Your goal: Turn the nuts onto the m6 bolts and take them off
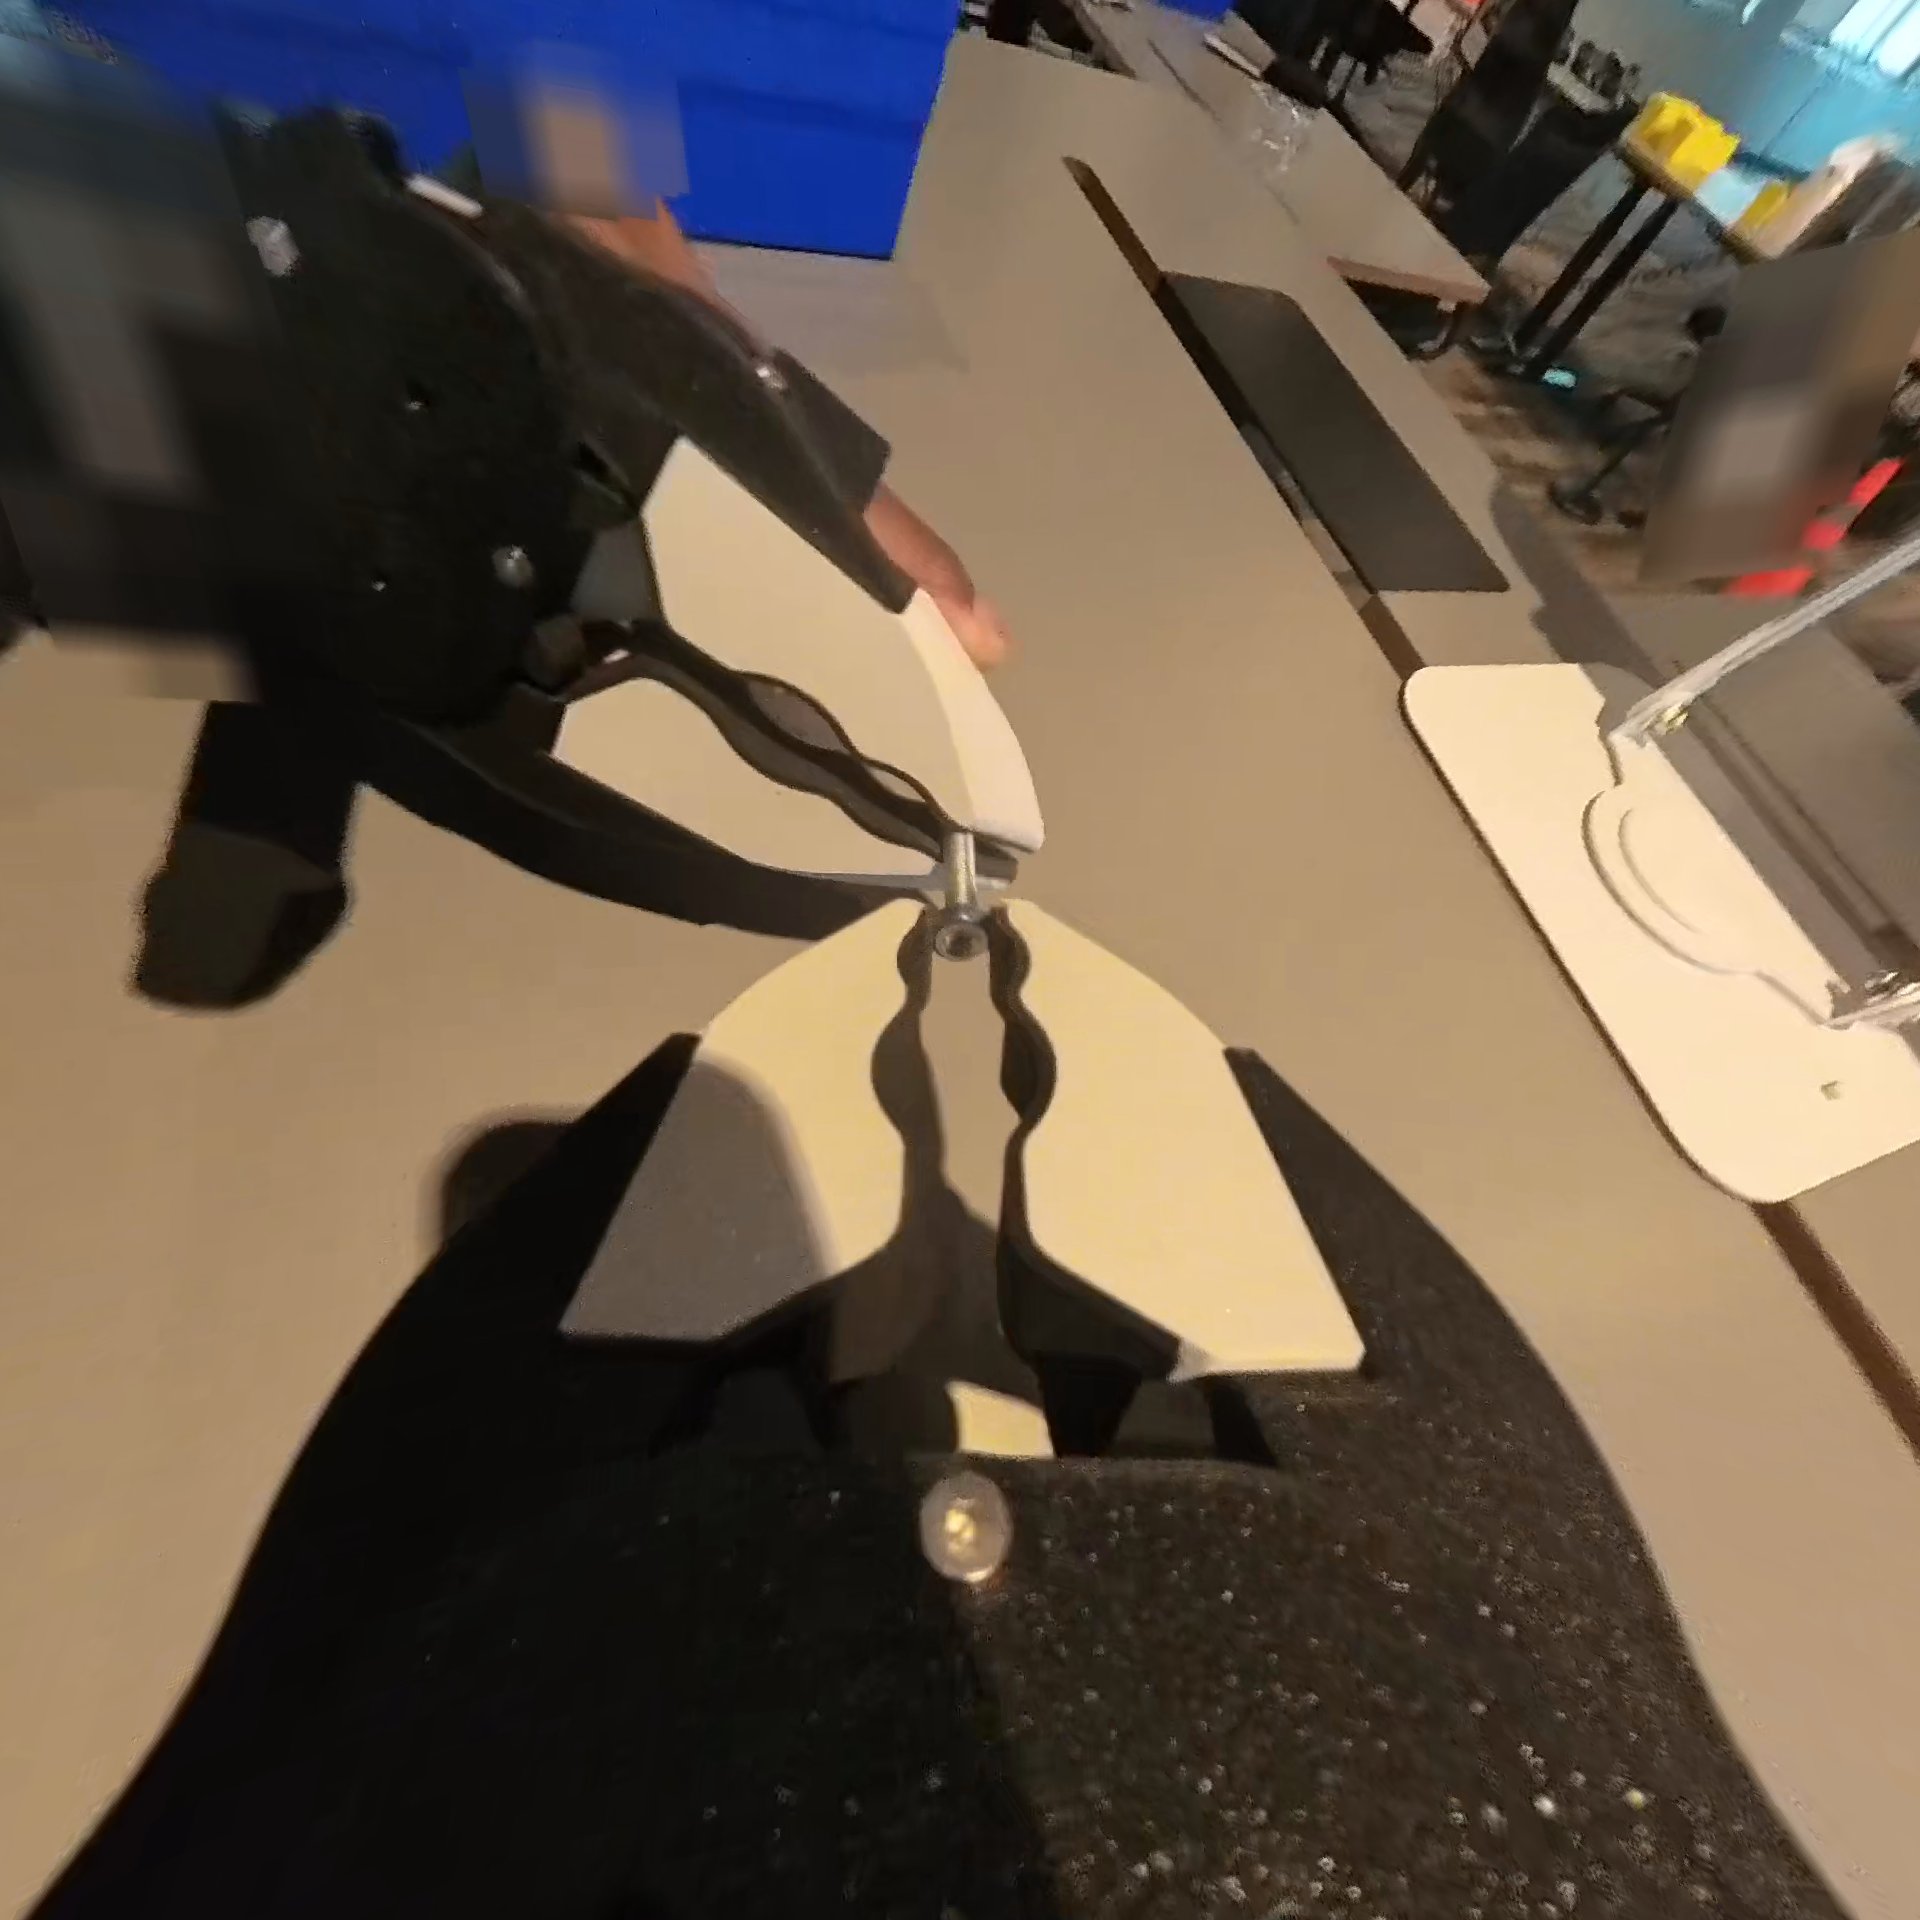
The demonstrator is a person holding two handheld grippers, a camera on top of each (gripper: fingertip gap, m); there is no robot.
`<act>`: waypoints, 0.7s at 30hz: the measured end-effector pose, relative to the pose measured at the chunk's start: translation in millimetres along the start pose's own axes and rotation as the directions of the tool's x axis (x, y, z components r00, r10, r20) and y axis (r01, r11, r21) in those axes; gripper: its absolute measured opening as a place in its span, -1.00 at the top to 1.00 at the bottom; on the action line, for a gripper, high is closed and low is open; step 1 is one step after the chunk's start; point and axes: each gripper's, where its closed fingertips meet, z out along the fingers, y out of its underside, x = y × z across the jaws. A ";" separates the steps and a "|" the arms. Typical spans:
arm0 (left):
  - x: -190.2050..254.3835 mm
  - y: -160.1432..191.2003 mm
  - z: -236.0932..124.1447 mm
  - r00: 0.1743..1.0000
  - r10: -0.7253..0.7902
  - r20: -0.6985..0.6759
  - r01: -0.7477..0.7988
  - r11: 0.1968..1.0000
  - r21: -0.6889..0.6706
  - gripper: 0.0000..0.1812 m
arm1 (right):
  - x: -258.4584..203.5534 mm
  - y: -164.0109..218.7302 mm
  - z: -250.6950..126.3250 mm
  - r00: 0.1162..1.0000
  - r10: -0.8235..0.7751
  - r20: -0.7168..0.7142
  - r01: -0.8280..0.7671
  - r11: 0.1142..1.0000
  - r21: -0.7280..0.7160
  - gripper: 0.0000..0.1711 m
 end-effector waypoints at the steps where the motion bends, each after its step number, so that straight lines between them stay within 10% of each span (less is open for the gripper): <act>1: -1.2 1.5 0.2 1.000 0.017 0.011 -0.017 1.000 -0.013 0.94 | 0.6 0.0 1.3 0.998 0.061 0.010 -0.061 0.998 -0.001 0.88; 7: -7.0 6.5 0.6 0.999 0.027 0.045 -0.025 0.998 -0.049 0.94 | 3.4 -6.4 4.8 0.729 0.637 0.252 -0.670 0.739 0.070 0.88; 10: -8.9 7.5 1.5 0.998 -0.027 0.049 0.029 0.998 -0.054 0.94 | 5.5 -9.5 1.8 0.624 0.670 0.402 -0.757 0.646 0.099 0.84; 14: -9.6 13.1 1.2 0.996 -0.079 0.033 0.081 0.995 -0.051 0.94 | 14.3 -5.3 -1.6 0.814 0.504 0.290 -0.559 0.814 0.156 0.55; 21: 0.1 4.1 0.9 0.998 -0.062 -0.024 0.061 0.998 -0.009 0.94 | 10.7 -0.1 -4.7 1.000 -0.022 -0.016 0.023 0.997 0.078 0.62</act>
